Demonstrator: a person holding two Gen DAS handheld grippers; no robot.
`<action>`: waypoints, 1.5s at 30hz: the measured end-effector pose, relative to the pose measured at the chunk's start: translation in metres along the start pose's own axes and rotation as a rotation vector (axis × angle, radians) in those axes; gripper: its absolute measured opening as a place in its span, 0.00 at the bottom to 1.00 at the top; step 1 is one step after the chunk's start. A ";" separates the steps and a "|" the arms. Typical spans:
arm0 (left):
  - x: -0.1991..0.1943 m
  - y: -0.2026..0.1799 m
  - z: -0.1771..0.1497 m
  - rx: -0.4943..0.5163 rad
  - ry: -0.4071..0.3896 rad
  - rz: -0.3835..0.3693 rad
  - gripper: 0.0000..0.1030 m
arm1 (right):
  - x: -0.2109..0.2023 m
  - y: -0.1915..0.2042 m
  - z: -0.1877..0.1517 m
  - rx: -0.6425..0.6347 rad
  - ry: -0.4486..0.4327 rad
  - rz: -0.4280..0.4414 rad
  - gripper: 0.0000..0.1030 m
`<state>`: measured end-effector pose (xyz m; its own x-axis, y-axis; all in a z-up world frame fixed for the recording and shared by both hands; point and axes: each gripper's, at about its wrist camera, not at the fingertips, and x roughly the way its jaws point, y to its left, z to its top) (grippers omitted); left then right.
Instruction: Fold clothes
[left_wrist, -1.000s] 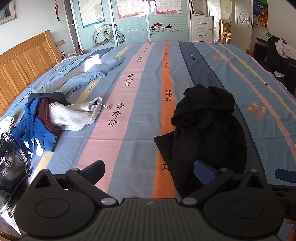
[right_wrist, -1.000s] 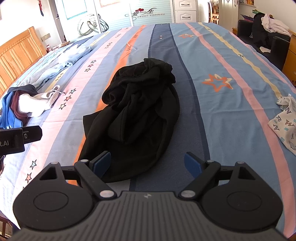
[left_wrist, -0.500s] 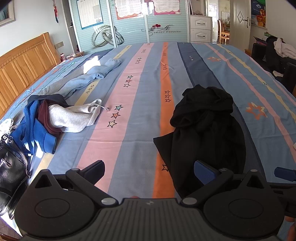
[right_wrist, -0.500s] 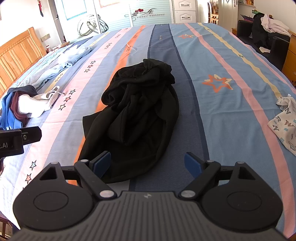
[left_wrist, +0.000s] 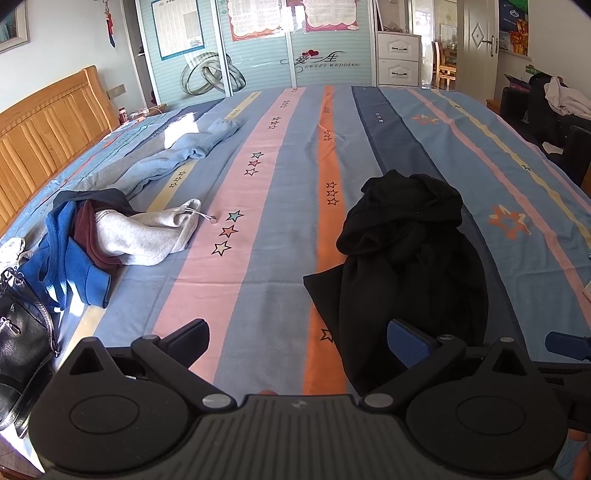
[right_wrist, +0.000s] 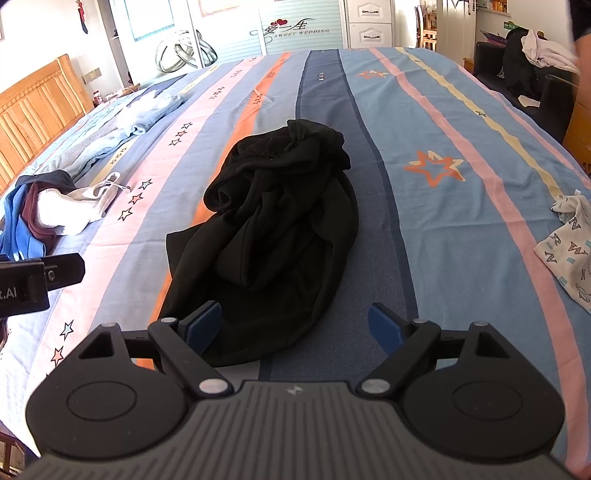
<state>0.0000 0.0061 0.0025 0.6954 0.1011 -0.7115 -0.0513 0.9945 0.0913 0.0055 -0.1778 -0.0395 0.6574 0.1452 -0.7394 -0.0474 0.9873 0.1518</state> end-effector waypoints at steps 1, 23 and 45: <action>0.000 0.000 0.000 0.000 0.001 0.001 0.99 | 0.000 0.000 0.000 0.003 0.002 0.000 0.85; -0.029 0.017 0.012 -0.053 -0.070 0.038 0.99 | -0.068 0.037 0.074 -0.152 -0.217 -0.074 0.85; -0.048 0.023 0.017 -0.037 -0.110 0.062 0.99 | -0.071 0.059 0.063 -0.188 -0.223 -0.076 0.85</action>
<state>-0.0219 0.0233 0.0505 0.7646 0.1606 -0.6242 -0.1212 0.9870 0.1055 0.0034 -0.1340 0.0634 0.8126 0.0735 -0.5782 -0.1168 0.9924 -0.0380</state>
